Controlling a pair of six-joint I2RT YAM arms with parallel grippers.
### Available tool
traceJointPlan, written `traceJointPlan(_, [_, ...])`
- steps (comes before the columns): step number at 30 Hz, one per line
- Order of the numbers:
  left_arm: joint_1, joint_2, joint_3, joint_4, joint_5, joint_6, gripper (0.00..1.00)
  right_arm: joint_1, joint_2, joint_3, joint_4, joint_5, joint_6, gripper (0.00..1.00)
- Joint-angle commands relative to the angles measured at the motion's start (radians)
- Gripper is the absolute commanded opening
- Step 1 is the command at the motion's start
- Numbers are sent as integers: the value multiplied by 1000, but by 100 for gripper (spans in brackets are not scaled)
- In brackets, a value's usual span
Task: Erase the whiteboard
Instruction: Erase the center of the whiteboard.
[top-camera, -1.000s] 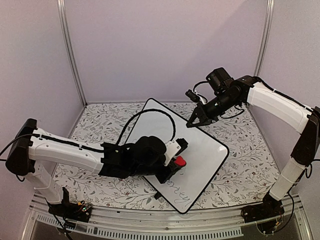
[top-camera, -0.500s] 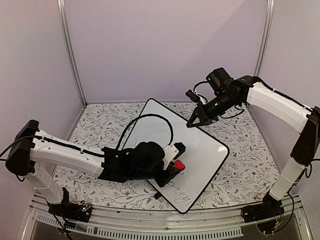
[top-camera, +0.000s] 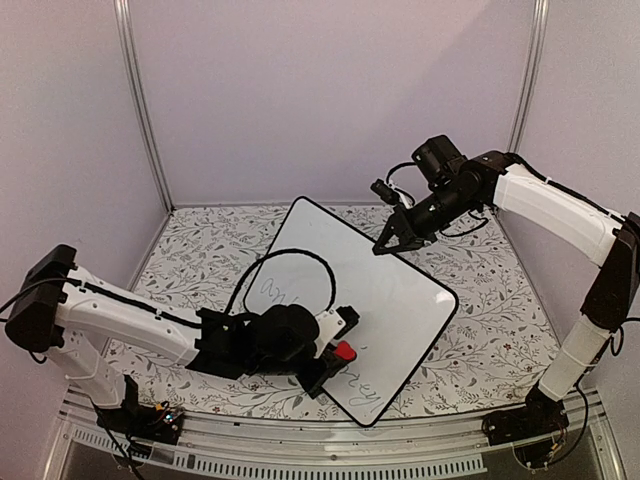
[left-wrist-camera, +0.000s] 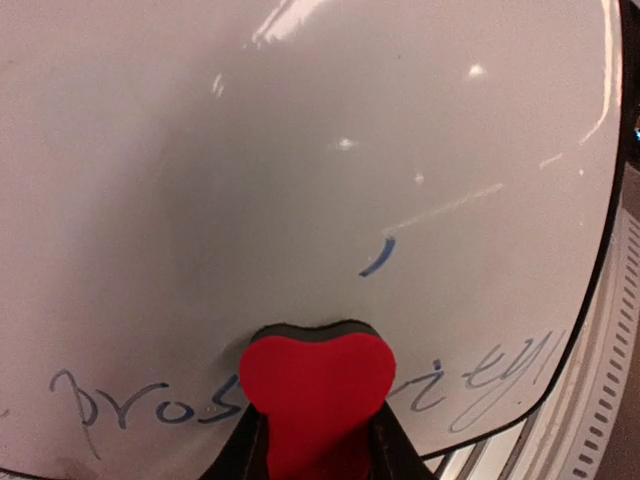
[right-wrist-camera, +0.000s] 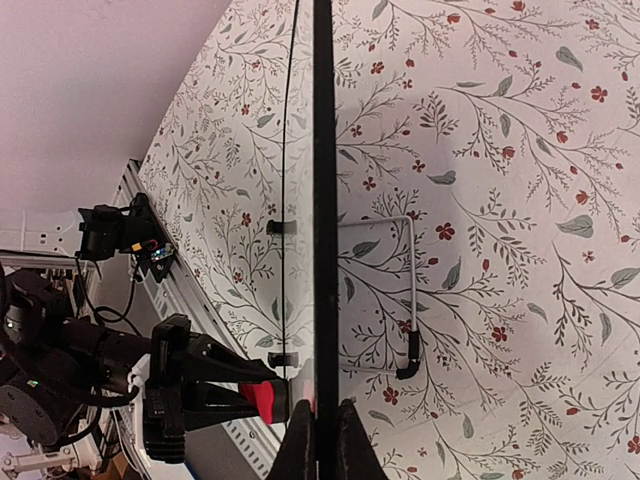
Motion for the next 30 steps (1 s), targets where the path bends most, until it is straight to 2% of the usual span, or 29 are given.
traceJointPlan(1, [-1,-6,-17,-81,-23,-7,0,27,23,11,-6,-14,-11,0])
traceJointPlan(16, [-10,35,178,-86,-53,110,0,27,21,11,-6,-11,-11,0])
traceJointPlan(30, [-41,120,136,-87,-20,47,0,27,14,6,-5,-11,-11,0])
